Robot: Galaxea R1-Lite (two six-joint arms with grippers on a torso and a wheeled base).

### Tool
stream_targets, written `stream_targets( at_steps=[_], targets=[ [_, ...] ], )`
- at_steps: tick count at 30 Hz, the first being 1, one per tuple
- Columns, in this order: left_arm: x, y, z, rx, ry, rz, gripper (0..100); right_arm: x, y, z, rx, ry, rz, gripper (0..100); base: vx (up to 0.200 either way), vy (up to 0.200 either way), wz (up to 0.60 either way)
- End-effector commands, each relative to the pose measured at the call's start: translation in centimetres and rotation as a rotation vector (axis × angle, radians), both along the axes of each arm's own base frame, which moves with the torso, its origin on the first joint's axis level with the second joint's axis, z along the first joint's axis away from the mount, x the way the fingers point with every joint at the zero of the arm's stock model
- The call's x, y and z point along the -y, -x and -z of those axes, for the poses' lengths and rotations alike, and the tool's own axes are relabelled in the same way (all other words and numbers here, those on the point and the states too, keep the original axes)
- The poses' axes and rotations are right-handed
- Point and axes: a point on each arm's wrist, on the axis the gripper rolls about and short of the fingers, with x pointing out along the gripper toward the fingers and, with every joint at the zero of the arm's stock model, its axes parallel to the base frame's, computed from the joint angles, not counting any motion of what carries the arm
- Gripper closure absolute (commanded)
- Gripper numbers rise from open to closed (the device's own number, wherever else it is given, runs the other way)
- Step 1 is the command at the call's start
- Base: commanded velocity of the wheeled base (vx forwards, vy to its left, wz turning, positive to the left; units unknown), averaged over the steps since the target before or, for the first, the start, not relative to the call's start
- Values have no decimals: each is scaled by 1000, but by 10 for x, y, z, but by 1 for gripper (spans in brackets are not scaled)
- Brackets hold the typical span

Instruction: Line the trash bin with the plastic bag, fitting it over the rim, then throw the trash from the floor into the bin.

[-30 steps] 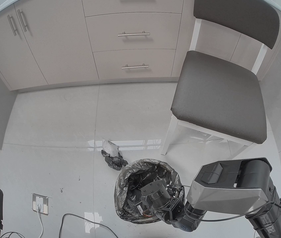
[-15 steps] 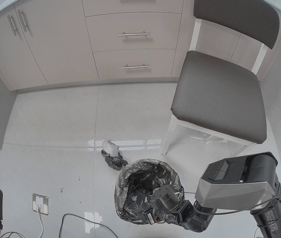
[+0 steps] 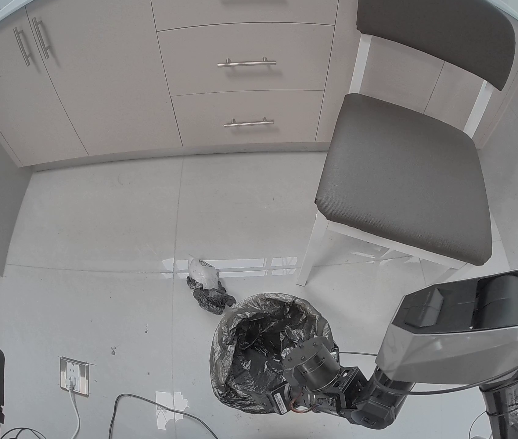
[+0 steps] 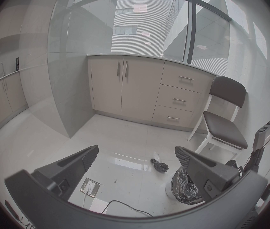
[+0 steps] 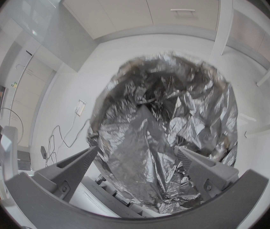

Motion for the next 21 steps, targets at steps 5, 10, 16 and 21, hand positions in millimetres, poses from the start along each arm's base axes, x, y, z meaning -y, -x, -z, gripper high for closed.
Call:
stream_targets(
  at_steps=[5, 10, 16, 21],
  targets=[
    [0, 2, -8, 17, 3, -7, 0, 4, 8, -87, 132, -191, 2, 0, 0, 0, 0],
    [0, 0, -18, 17, 4, -1, 0, 11, 12, -131, 195, -312, 24, 0, 0, 0, 0],
    [1, -8, -32, -11, 2, 62, 0, 31, 6, -173, 291, -437, 68, 0, 0, 0, 0],
    [3, -23, -62, -27, -2, 142, 0, 54, -7, -193, 389, -527, 124, 0, 0, 0, 0]
  ],
)
